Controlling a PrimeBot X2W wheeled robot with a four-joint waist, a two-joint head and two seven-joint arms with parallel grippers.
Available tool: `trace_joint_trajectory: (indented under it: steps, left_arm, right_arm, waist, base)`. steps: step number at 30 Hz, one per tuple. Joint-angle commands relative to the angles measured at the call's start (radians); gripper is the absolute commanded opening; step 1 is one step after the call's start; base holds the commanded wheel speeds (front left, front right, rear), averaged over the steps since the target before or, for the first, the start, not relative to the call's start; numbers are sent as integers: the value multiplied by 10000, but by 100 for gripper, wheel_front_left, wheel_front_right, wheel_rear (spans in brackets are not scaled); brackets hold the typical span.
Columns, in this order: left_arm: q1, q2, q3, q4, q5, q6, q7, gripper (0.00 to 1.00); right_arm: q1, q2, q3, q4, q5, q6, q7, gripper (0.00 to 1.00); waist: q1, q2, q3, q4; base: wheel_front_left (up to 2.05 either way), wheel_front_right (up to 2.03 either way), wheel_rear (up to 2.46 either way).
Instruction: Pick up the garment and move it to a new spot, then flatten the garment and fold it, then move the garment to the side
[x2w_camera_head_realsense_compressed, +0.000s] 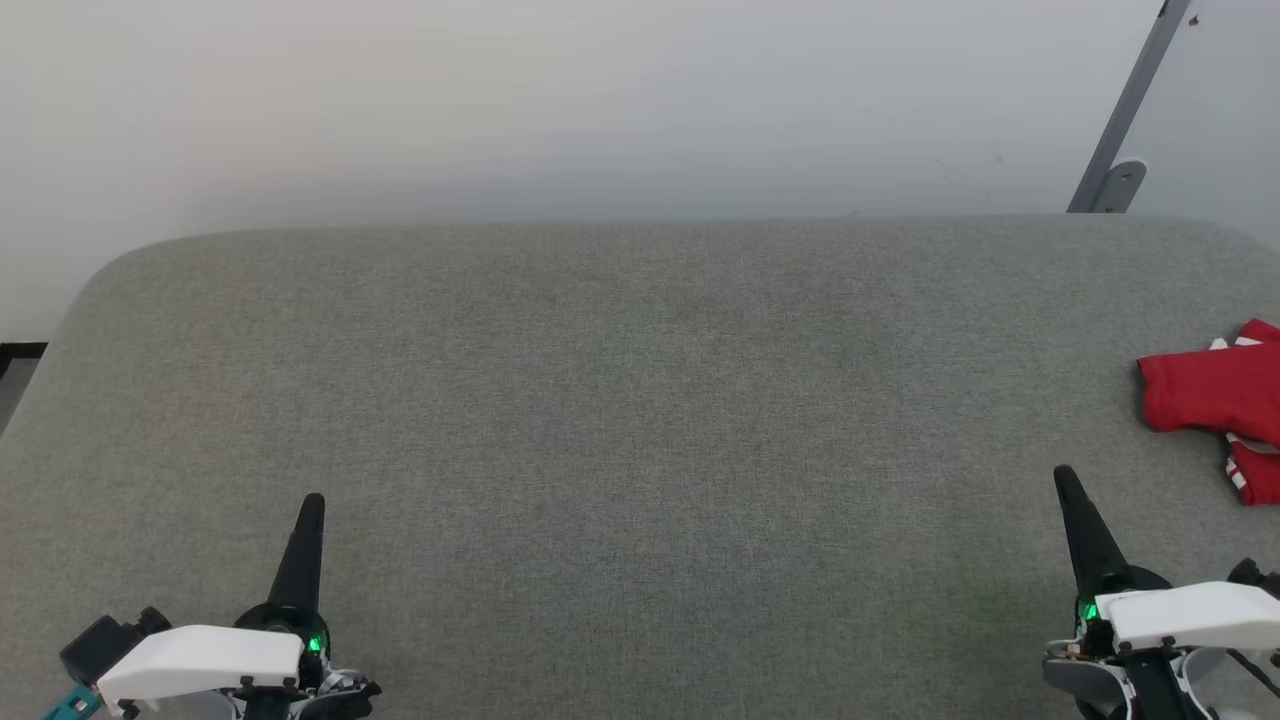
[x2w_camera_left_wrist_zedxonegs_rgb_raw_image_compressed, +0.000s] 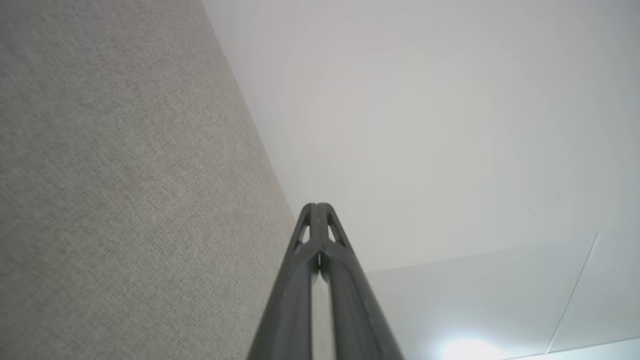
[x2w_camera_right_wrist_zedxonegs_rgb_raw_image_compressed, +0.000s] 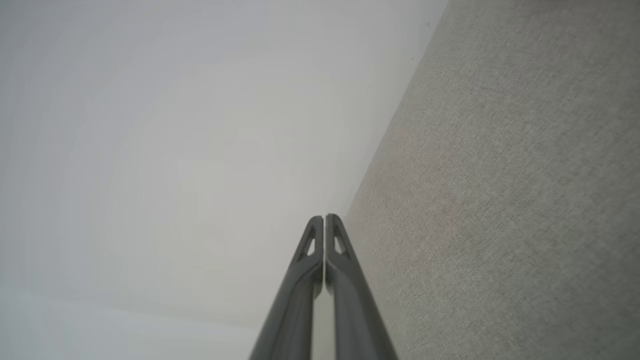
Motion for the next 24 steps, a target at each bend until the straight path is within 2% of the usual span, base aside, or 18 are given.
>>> trace_joint_trajectory:
  steps: [1, 24]
  left_arm:
    - [-199, 9, 58, -18, -234, -41, 64, 0]
    - [-588, -136, 253, 188, -1665, -51, 548, 0]
  right_arm:
    - [-210, 35, -20, -21, 194, 1, 92, 0]
    - [-443, 274, -178, 23, 1714, 1, 555, 0]
  waist:
    - [0, 0, 3, -8]
    - [0, 0, 66, -169]
  base:
    - [0, 0, 0]
    - [0, 0, 0]
